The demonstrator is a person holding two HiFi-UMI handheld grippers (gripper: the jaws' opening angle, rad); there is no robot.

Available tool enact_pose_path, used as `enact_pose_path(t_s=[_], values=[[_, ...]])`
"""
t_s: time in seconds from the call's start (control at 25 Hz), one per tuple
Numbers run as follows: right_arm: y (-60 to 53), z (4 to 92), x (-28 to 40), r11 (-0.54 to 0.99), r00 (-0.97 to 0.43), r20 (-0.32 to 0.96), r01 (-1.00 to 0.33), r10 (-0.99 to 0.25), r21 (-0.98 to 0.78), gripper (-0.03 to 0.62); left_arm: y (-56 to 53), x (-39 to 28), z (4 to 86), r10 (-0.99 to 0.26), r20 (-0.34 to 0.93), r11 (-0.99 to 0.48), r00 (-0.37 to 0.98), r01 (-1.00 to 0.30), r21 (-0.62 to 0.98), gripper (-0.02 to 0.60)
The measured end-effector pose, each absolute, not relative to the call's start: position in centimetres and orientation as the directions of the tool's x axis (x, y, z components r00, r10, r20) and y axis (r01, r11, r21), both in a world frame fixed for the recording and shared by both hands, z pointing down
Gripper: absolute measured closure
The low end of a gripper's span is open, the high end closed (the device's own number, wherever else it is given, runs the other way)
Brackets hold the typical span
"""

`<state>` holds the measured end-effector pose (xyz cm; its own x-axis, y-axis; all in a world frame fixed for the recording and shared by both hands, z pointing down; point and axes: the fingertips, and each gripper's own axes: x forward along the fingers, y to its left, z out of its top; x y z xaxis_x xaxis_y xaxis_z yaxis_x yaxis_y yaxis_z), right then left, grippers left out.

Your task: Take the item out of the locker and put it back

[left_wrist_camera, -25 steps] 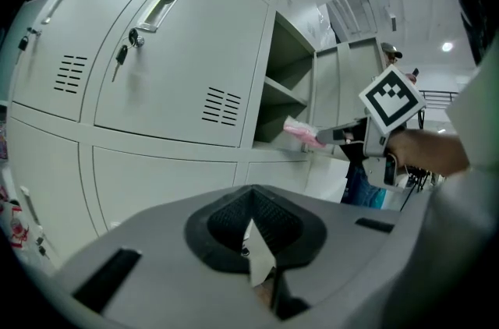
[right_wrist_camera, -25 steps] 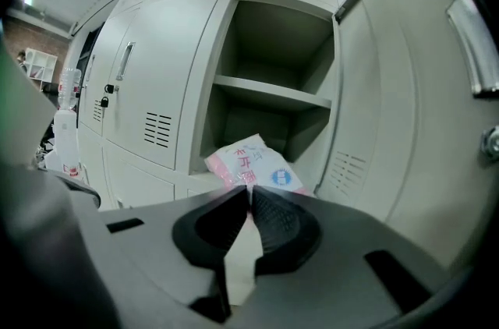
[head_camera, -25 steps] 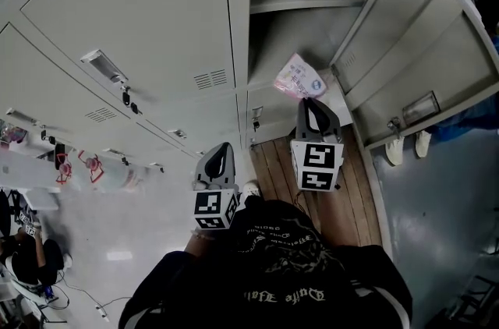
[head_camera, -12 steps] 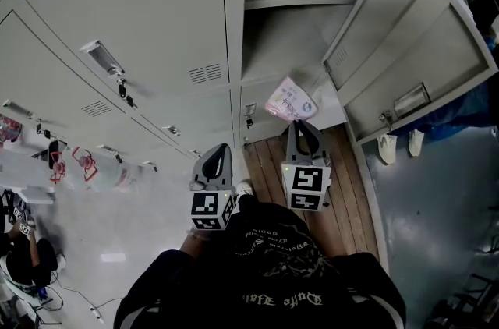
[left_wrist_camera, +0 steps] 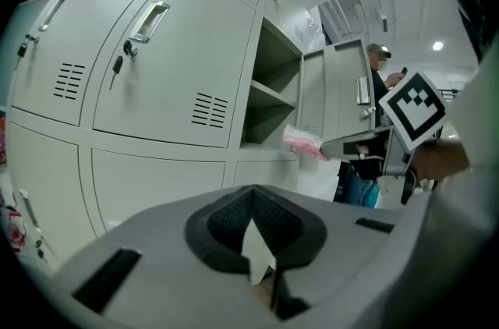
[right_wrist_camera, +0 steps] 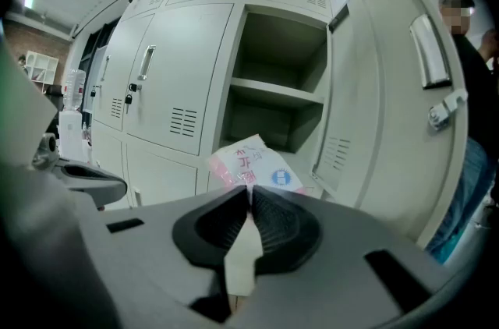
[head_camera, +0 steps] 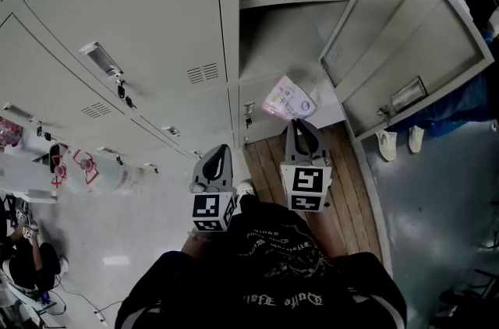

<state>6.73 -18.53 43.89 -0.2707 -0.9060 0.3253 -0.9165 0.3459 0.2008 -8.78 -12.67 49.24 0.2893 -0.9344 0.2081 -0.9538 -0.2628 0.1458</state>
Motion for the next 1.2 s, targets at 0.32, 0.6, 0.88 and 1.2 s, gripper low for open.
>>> enact_pose_path(t_s=[0.32, 0.6, 0.88, 1.2], values=[[-19.8, 38.4, 6.7, 0.335, -0.287, 0.226, -0.917, -0.931, 0.218, 0.571, -12.8, -8.9, 48.8, -0.941, 0.19, -0.257, 0.28, -0.957, 0.135, 0.575], [-21.9, 35.2, 5.6, 0.373, -0.338, 0.17, -0.889, -0.926, 0.267, 0.571, -13.0, -9.4, 48.9, -0.943, 0.194, -0.249, 0.269, -0.961, 0.122, 0.575], [-25.6, 30.2, 5.1, 0.362, -0.355, 0.082, -0.878, -0.931, 0.313, 0.569, -13.4, -9.7, 49.4, -0.942, 0.209, -0.244, 0.264, -0.963, 0.116, 0.575], [-29.4, 26.4, 3.2, 0.38, -0.386, 0.054, -0.859, -0.921, 0.343, 0.569, -14.0, -10.7, 49.1, -0.946, 0.211, -0.226, 0.244, -0.968, 0.105, 0.575]])
